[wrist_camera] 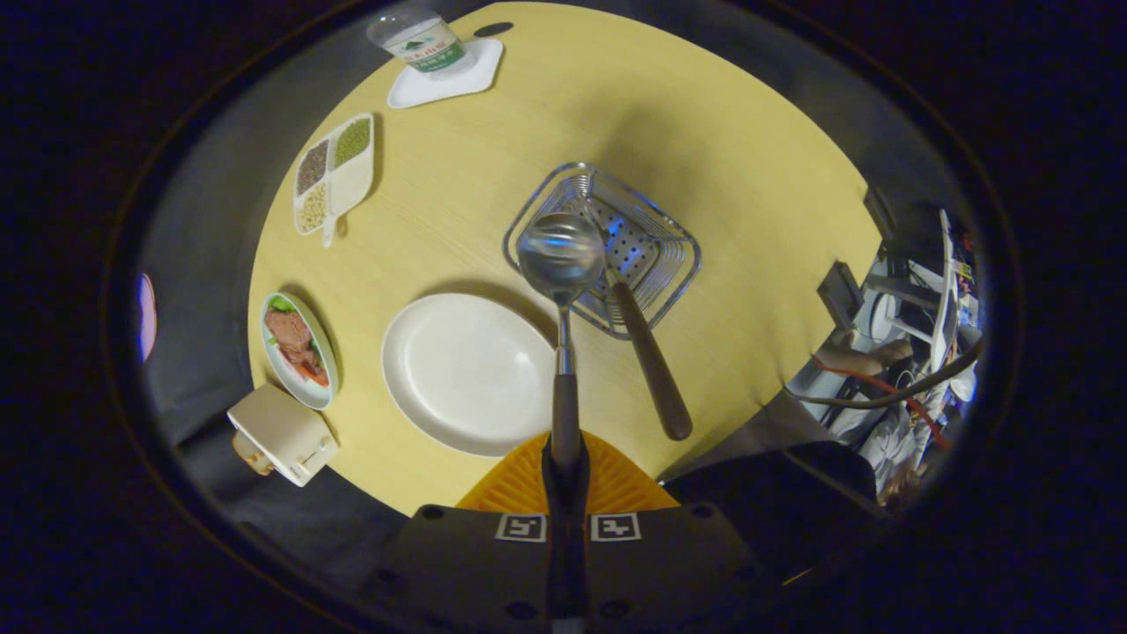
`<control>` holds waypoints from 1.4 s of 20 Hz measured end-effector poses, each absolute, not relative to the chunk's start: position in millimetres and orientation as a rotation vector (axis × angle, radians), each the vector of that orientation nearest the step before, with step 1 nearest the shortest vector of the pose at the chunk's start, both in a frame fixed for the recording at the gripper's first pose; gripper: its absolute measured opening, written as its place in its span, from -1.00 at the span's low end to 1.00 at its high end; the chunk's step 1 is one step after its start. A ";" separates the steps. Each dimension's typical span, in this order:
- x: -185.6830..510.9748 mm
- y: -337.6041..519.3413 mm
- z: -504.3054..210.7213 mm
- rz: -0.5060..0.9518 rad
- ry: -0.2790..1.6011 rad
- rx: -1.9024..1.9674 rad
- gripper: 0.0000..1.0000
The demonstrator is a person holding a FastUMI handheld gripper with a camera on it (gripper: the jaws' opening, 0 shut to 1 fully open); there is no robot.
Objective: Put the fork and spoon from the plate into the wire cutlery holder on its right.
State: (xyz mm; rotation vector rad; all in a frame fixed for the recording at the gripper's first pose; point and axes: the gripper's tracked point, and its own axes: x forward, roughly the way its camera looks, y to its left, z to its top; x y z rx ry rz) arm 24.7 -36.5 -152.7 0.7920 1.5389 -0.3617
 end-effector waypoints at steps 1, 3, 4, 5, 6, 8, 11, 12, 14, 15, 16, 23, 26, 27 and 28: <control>25.4 -37.7 -153.8 -0.365 1.550 0.796 -0.91; 28.7 -40.8 -159.4 -0.371 1.567 0.796 -0.91; 30.3 -41.2 -161.3 -0.367 1.574 0.795 -0.88; 31.5 -42.7 -161.8 -0.362 1.579 0.792 -0.88; 32.6 -44.8 -162.7 -0.362 1.582 0.786 -0.84; 34.1 -46.2 -163.1 -0.351 1.584 0.784 -0.77; 38.6 -49.6 -164.3 -0.344 1.574 0.779 -0.63; 40.1 -50.5 -164.1 -0.341 1.572 0.776 -0.57; 37.2 -52.0 -164.1 -0.332 1.581 0.752 -0.39; 38.1 -51.0 -163.2 -0.328 1.575 0.754 -0.27; 42.0 -49.5 -161.6 -0.322 1.560 0.762 -0.15; 29.4 -47.7 -137.6 -0.327 1.522 0.660 0.68; 17.9 -40.0 -126.0 -0.329 1.486 0.625 0.92; 15.3 -36.8 -121.2 -0.331 1.465 0.620 0.92; 13.7 -35.3 -116.9 -0.337 1.435 0.613 0.92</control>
